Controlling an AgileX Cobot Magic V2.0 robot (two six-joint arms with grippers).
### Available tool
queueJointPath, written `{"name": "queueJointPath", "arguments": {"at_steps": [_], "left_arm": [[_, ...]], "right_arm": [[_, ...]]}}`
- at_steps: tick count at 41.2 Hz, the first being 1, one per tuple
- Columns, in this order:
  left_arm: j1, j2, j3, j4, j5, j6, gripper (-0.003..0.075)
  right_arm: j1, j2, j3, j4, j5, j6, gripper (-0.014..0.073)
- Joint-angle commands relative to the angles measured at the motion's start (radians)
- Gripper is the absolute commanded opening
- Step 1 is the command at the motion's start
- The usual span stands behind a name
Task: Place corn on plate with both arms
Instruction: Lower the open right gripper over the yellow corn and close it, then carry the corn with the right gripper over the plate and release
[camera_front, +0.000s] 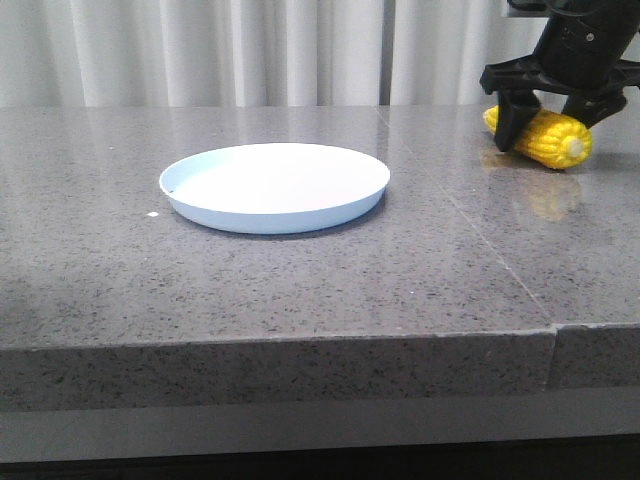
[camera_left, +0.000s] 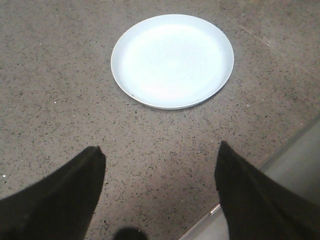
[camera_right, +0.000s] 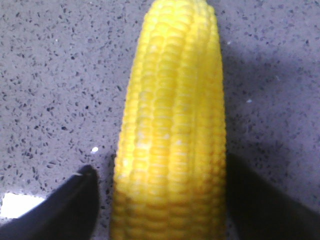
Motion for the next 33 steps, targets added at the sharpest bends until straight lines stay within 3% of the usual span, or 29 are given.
{"name": "queueJointPath", "arguments": {"at_steps": [1,16,33], "left_arm": [[-0.008,-0.003,-0.026,-0.006,-0.065,-0.01,0.0461],[-0.008,-0.003,-0.026,-0.006,-0.065,-0.01,0.0461],[-0.008,-0.003,-0.026,-0.006,-0.065,-0.01,0.0461]], "right_arm": [[-0.003,-0.062,-0.035,-0.003,-0.032,-0.011,0.0321],[0.044,-0.201,-0.035,0.039,0.068,-0.011,0.029],[0.405,-0.276,-0.035,0.043,0.148,0.032,0.029]]}}
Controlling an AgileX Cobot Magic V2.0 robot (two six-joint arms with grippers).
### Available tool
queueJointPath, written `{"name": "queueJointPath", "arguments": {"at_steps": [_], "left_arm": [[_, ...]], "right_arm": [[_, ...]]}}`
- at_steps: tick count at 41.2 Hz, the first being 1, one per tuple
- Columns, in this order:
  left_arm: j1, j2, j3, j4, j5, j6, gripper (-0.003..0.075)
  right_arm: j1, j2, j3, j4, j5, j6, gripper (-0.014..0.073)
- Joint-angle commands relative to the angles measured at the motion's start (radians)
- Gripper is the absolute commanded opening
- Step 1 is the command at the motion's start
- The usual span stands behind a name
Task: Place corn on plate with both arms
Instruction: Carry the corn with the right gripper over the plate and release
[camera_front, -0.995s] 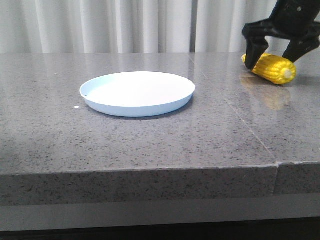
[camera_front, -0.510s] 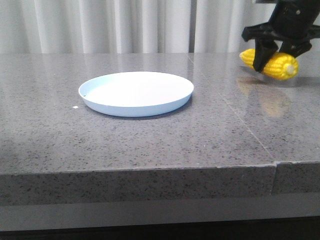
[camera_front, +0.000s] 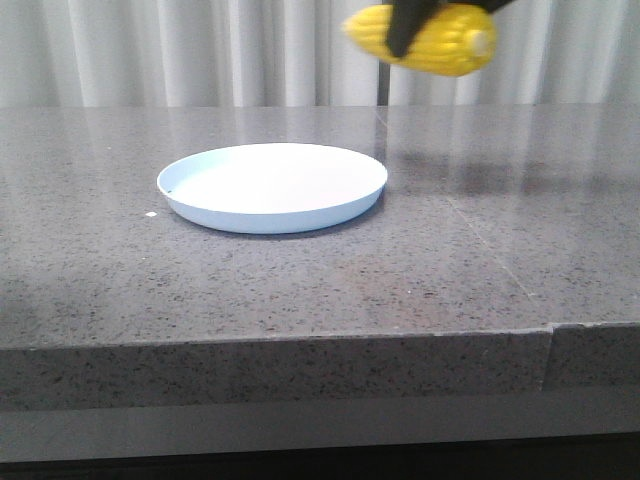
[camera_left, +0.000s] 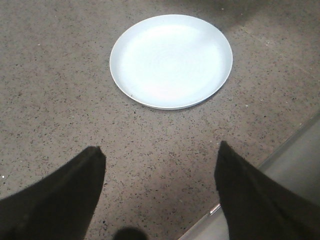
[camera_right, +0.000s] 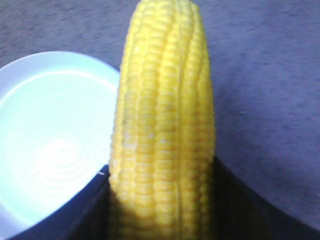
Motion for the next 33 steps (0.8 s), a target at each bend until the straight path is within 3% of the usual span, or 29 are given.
{"name": "queueJointPath", "arguments": {"at_steps": [1,8,16,28,33], "left_arm": [[-0.008,-0.003,-0.026,-0.006,-0.065,-0.01,0.0461],[-0.008,-0.003,-0.026,-0.006,-0.065,-0.01,0.0461],[-0.008,-0.003,-0.026,-0.006,-0.065,-0.01,0.0461],[-0.008,-0.003,-0.026,-0.006,-0.065,-0.01,0.0461],[-0.008,-0.003,-0.026,-0.006,-0.065,-0.01,0.0461]], "right_arm": [[0.083,-0.034,-0.032,0.01,-0.032,0.047,0.029],[0.172,0.009,-0.03,0.01,-0.115,0.249,0.0291],[0.2,0.092,-0.03,0.01,-0.201,0.425,0.0316],[0.201,0.135,-0.032,0.007,-0.217,0.446,0.065],[0.201,0.103,-0.032,-0.008,-0.208,0.442,0.0659]]}}
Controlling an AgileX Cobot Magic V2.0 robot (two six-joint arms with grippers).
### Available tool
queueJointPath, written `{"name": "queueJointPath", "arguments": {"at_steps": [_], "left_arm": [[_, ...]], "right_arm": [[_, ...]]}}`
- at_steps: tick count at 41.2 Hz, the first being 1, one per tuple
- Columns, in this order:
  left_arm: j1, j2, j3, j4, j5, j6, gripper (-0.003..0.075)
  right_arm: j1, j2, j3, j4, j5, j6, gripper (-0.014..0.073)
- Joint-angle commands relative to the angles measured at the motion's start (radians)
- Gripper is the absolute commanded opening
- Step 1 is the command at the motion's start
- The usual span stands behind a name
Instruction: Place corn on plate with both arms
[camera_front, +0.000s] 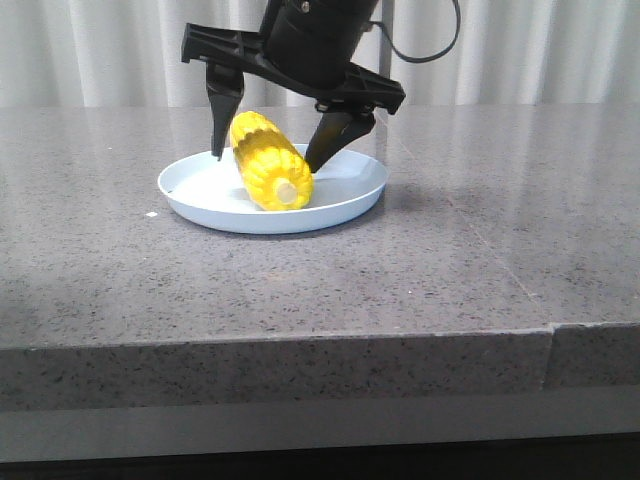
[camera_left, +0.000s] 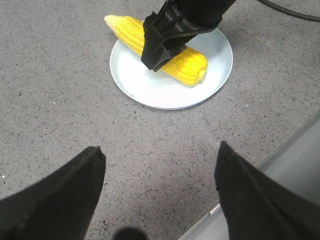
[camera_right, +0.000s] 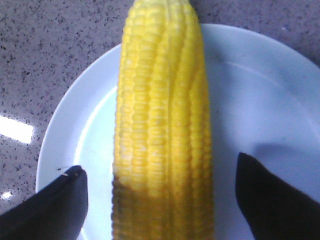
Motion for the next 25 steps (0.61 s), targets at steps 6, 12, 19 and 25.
{"name": "queueJointPath", "arguments": {"at_steps": [6,12,19,25], "left_arm": [[-0.008,-0.003,-0.026,-0.006,-0.065,-0.01,0.0461],[-0.008,-0.003,-0.026,-0.006,-0.065,-0.01,0.0461],[-0.008,-0.003,-0.026,-0.006,-0.065,-0.01,0.0461],[-0.008,-0.003,-0.026,-0.006,-0.065,-0.01,0.0461]], "right_arm": [[-0.002,-0.17,-0.032,-0.05,-0.008,-0.098,0.0654],[-0.002,-0.277,-0.03,-0.067,0.093,-0.297,0.0654],[-0.007,-0.418,0.055,-0.126,0.179,-0.415,0.0654],[-0.007,-0.562,0.198,-0.142,0.176,-0.421,0.0654]]}}
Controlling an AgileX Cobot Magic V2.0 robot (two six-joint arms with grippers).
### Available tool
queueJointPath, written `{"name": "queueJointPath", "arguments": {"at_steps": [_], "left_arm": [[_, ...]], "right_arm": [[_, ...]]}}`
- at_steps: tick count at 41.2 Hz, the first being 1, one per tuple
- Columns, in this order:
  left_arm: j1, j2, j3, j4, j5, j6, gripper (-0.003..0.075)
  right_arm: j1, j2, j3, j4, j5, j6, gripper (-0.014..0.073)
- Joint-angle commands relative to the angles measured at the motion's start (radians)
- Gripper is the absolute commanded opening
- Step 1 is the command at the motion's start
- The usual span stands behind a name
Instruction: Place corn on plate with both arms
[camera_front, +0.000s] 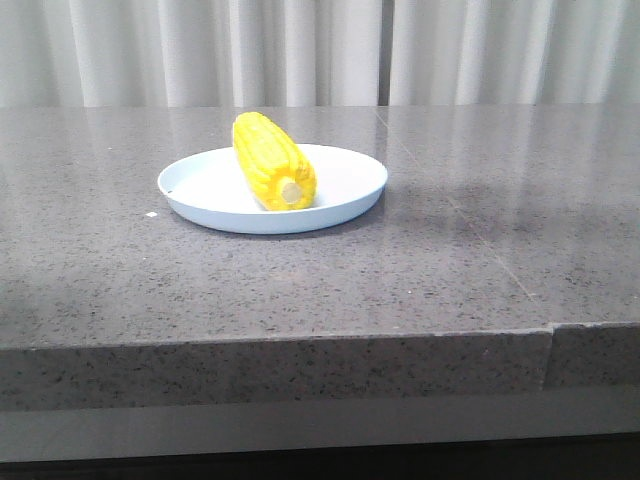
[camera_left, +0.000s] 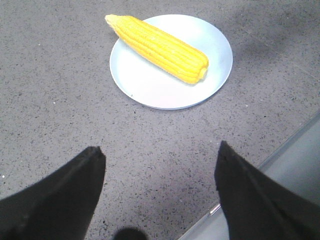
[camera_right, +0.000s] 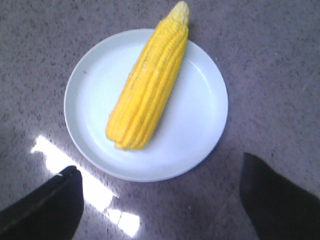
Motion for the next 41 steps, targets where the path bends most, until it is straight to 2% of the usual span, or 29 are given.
{"name": "queueJointPath", "arguments": {"at_steps": [1,10,25,33,41], "left_arm": [[-0.008,-0.003,-0.026,-0.006,-0.065,-0.01,0.0461],[-0.008,-0.003,-0.026,-0.006,-0.065,-0.01,0.0461],[-0.008,-0.003,-0.026,-0.006,-0.065,-0.01,0.0461],[-0.008,-0.003,-0.026,-0.006,-0.067,-0.01,0.0461],[-0.008,-0.003,-0.026,-0.006,-0.068,-0.01,0.0461]], "right_arm": [[-0.007,-0.135,0.065,-0.019,-0.035,-0.021,0.0654],[-0.007,-0.369,0.282,-0.019,-0.038,-0.021,0.0654],[-0.007,-0.733,0.535,-0.019,-0.045,-0.02,0.0654],[-0.007,-0.889,0.63,-0.019,-0.093,-0.017,0.0654],[-0.007,-0.947,0.665,-0.019,-0.129,-0.016,0.0652]]}}
